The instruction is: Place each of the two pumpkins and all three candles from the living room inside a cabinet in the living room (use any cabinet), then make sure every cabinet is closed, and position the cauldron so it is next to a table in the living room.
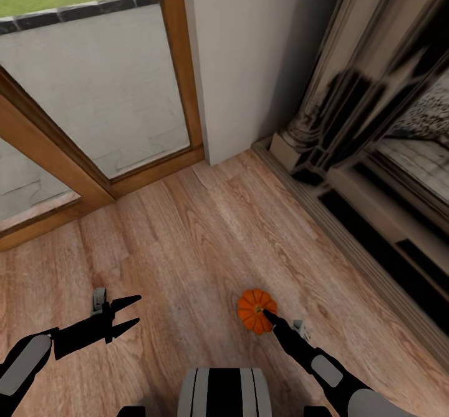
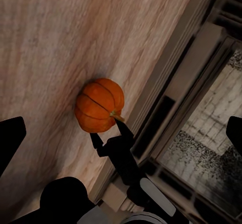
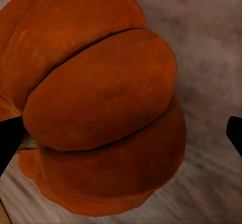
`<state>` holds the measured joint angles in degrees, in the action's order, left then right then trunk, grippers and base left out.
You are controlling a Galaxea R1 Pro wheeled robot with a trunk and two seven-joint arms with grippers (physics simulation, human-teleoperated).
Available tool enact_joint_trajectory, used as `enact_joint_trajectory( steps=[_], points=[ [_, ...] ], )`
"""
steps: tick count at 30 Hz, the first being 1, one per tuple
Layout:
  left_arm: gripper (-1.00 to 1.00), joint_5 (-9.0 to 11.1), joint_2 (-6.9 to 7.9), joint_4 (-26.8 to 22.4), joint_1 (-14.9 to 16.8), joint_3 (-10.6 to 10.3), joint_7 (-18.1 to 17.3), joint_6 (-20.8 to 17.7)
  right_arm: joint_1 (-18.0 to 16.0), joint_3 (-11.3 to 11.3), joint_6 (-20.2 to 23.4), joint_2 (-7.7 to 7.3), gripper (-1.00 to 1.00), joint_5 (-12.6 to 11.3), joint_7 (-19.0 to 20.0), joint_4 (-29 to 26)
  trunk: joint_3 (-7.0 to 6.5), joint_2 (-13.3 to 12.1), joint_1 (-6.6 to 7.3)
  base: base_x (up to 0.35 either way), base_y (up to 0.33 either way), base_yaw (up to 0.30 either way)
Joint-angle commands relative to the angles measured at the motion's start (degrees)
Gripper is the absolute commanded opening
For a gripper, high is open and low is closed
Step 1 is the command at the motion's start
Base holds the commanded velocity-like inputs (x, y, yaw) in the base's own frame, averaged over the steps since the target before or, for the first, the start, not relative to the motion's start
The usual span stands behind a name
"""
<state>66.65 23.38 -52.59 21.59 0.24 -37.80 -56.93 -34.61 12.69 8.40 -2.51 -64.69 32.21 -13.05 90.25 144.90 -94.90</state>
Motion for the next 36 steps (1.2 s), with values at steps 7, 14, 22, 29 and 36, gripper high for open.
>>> enact_joint_trajectory(
  steps=[7,14,22,29,36],
  points=[
    [1.0,-0.1,0.0,0.0,0.0,0.0,-0.2,-0.2,0.0,0.4,0.2,-0.04,1.0,-0.4,0.0,0.0,0.03,0.0,0.01,0.0,0.088,0.0],
    [1.0,-0.1,0.0,0.0,0.0,0.0,-0.2,-0.2,0.0,0.4,0.1,-0.04,1.0,-0.4,0.0,0.0,0.03,0.0,0.01,0.084,0.004,0.0],
    [1.0,-0.1,0.0,0.0,0.0,-0.1,-0.2,-0.2,0.0,0.4,0.1,-0.04,-1.0,-0.4,0.0,0.1,0.03,0.0,0.01,0.023,0.0,0.0],
    [1.0,-0.1,0.0,0.0,0.0,0.0,-0.2,-0.2,0.0,0.4,0.2,-0.04,-1.0,-0.4,-0.7,0.1,0.03,0.0,0.01,0.0,0.0,0.0],
    [1.0,-0.1,0.0,0.0,0.0,0.0,-0.2,-0.2,0.0,0.4,0.2,-0.04,-1.0,-0.4,-0.7,0.1,0.03,0.0,0.01,0.0,0.0,0.0]
  ],
)
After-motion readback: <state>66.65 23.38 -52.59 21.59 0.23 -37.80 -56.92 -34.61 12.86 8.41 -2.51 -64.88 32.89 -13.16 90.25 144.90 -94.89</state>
